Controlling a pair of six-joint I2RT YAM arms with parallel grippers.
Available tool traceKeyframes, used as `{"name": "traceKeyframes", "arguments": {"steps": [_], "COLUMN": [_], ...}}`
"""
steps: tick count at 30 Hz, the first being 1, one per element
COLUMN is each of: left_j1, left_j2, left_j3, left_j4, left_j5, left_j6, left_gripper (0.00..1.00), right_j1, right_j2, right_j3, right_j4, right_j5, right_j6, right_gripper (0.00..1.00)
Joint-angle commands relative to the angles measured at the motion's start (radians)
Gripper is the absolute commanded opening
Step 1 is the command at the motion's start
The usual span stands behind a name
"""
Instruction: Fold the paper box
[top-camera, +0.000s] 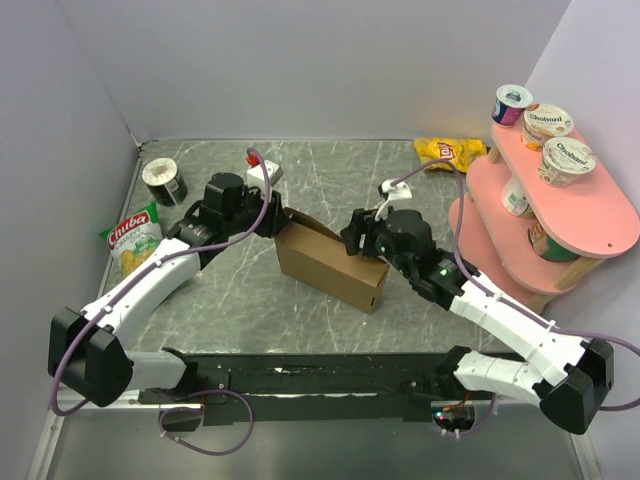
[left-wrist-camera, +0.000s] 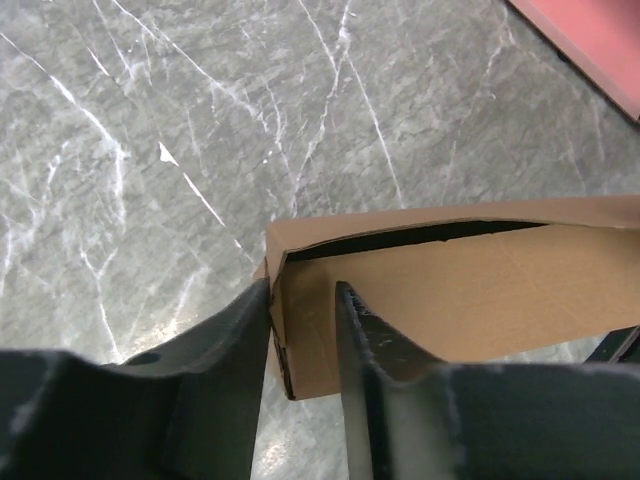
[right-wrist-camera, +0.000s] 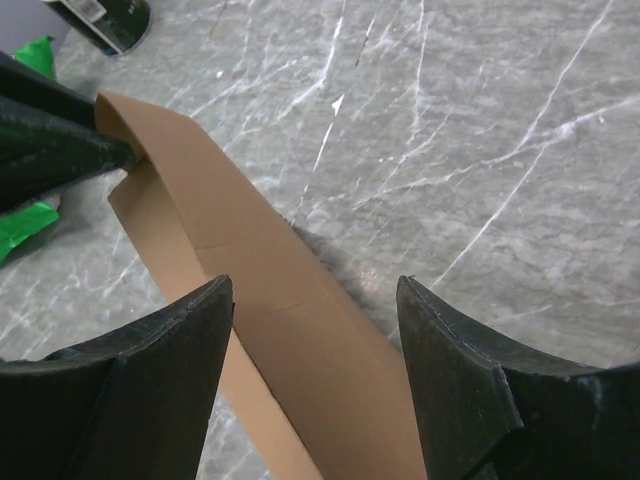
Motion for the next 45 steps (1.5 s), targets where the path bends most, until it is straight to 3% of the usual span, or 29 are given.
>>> {"name": "traceKeyframes", "arguments": {"steps": [1, 7, 11, 16, 18, 20, 25, 30, 39, 42, 45], "left_j1": [-0.002, -0.041, -0.078, -0.098, -0.118, -0.133, -0.153, -0.181, -0.203, -0.207, -0.213], "left_j2": [0.0, -0.012, 0.003, 0.007, 0.004, 0.004, -0.001, 0.0, -0.019, -0.023, -0.021], "left_j3": [0.007, -0.023, -0.022, -0.037, -0.043, -0.048, -0.066, -0.074, -0.097, -0.114, -0.132], "left_j4": [0.061, 0.069, 0.049, 0.043, 0.04, 0.034, 0.027, 0.004, -0.023, -0.019, -0.009], "left_j5": [0.038, 0.017, -0.083, -0.141, -0.189, -0.224, -0.309, -0.388, -0.474, -0.488, -0.491], "left_j6": [-0.008, -0.013, -0.02, -0.051, -0.06, -0.069, -0.121, -0.161, -0.209, -0.226, -0.241], "left_gripper": [0.28, 0.13, 0.01, 0.01, 0.01, 0.01, 0.01, 0.01, 0.01, 0.01, 0.01], "right_j1": [0.079, 0.158, 0.194, 0.241, 0.284, 0.309, 0.36, 0.375, 0.399, 0.409, 0.427], "right_j2": [-0.017, 0.0, 0.001, -0.011, -0.008, 0.0, 0.058, 0.15, 0.19, 0.233, 0.3], "right_j3": [-0.033, -0.072, -0.101, -0.138, -0.142, -0.136, -0.112, -0.041, -0.096, -0.085, -0.05], "right_j4": [0.106, 0.115, 0.093, 0.067, 0.038, -0.003, -0.19, -0.358, -0.304, -0.405, -0.59], "right_j5": [0.2, 0.337, 0.419, 0.515, 0.602, 0.654, 0.797, 0.835, 0.837, 0.86, 0.898], "right_j6": [0.033, 0.047, 0.059, 0.085, 0.103, 0.155, 0.34, 0.447, 0.425, 0.522, 0.76], "right_gripper": [0.73, 0.69, 0.61, 0.61, 0.65, 0.71, 0.74, 0.8, 0.77, 0.78, 0.83]}}
